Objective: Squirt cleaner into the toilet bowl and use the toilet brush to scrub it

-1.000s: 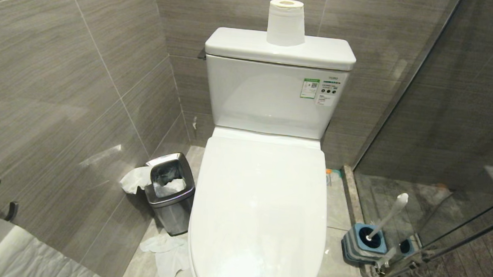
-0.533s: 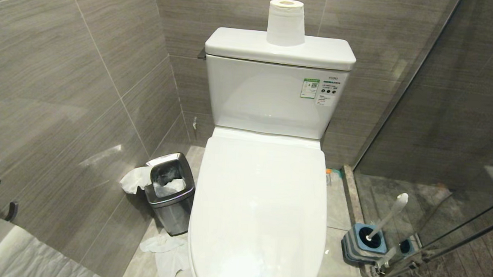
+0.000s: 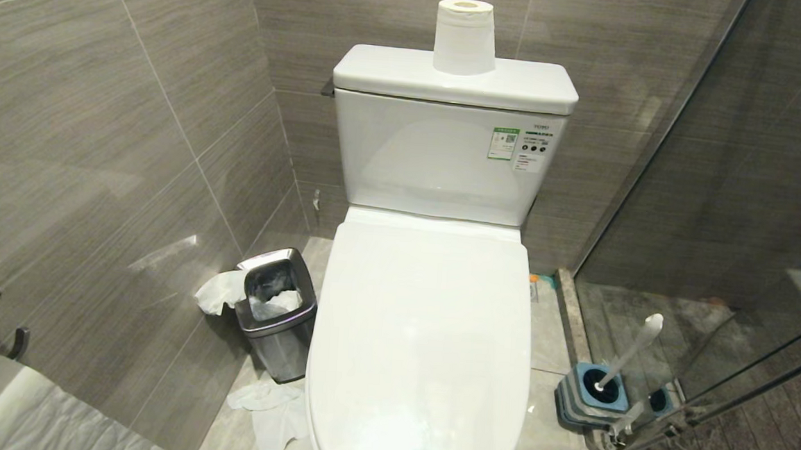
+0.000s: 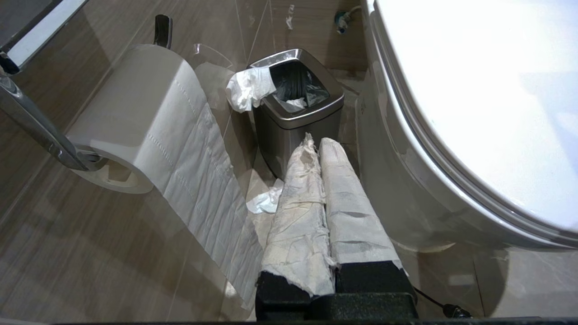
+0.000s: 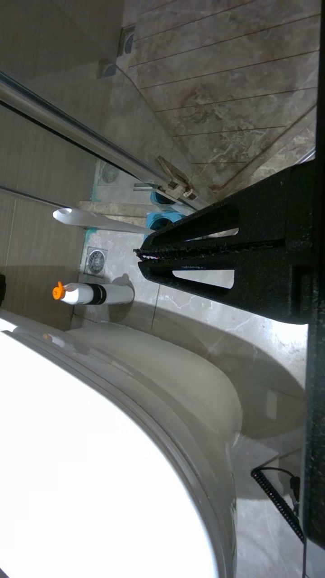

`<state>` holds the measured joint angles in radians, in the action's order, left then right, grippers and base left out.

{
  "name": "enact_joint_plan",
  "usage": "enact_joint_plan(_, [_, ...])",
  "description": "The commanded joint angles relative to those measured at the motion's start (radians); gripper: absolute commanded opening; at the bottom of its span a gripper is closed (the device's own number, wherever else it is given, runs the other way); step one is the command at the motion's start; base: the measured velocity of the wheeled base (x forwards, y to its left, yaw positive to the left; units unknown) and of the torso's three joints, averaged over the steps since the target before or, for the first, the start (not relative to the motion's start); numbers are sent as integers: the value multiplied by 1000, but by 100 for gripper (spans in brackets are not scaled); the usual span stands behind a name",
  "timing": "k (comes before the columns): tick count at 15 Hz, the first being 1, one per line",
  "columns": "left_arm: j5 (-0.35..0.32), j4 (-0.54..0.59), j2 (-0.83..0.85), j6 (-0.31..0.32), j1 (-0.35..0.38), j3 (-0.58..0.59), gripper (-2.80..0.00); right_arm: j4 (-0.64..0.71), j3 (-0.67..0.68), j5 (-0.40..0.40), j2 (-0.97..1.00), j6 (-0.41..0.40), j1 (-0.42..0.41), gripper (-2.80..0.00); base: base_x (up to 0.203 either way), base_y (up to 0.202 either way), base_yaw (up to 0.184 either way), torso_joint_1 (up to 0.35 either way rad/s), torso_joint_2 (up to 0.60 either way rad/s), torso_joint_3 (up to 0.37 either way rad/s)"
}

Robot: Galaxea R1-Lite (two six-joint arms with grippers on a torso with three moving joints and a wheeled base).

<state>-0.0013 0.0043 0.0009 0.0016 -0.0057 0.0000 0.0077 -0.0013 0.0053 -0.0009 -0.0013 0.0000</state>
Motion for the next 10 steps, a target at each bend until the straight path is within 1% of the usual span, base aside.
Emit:
enact_joint_plan(1, [1,0,1,0,0,0,-280,0,0,1,1,0,0,-280,0,0,0,0,0,0])
enact_joint_plan(10, [0,0,1,0,0,0,-280,0,0,-1,1,0,0,-280,0,0,0,0,0,0])
